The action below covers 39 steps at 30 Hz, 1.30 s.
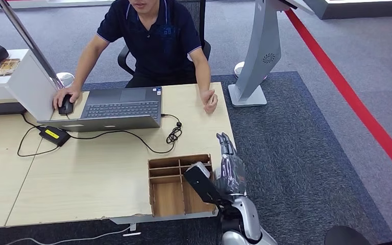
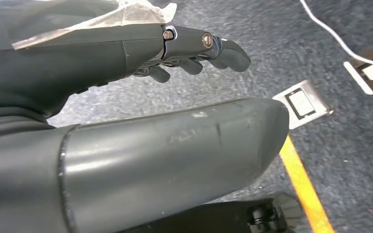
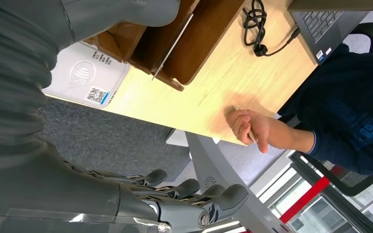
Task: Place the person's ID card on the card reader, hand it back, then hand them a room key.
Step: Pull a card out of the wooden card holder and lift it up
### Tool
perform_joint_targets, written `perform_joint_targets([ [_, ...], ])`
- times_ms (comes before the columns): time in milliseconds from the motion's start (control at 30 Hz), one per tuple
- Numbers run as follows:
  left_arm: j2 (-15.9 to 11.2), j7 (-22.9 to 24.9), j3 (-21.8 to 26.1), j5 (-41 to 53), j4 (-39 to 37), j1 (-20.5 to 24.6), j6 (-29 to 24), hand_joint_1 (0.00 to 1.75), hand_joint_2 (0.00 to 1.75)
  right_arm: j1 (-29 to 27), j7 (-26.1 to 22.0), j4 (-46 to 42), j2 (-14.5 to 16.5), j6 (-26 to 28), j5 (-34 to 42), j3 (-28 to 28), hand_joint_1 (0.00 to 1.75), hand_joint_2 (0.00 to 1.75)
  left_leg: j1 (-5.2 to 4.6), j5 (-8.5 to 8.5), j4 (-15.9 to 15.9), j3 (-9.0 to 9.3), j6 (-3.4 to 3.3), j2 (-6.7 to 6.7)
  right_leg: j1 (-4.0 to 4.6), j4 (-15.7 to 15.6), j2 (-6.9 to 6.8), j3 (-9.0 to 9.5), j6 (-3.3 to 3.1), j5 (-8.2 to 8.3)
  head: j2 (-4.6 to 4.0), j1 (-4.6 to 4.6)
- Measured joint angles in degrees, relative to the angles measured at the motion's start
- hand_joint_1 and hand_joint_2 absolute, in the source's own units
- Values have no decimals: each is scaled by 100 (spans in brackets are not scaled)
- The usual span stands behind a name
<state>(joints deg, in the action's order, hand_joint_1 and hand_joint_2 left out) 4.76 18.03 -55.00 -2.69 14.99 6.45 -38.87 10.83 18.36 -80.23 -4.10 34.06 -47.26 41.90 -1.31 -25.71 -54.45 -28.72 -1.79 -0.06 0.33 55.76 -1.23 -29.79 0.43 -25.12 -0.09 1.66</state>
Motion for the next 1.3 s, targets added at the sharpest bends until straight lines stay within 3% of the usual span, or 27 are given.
perform_joint_targets([
  [200,149,283,-136,169,0,189,56,0,0,175,0,285,117,58,-98,16,0,175,0,2,0,0,0,0,0,0,0,0,0,6,0,1],
  [1300,148,210,-152,247,0,202,81,0,0,252,-4,1015,275,214,-91,20,0,175,2,5,0,-2,4,0,1,0,0,-2,0,6,0,1],
])
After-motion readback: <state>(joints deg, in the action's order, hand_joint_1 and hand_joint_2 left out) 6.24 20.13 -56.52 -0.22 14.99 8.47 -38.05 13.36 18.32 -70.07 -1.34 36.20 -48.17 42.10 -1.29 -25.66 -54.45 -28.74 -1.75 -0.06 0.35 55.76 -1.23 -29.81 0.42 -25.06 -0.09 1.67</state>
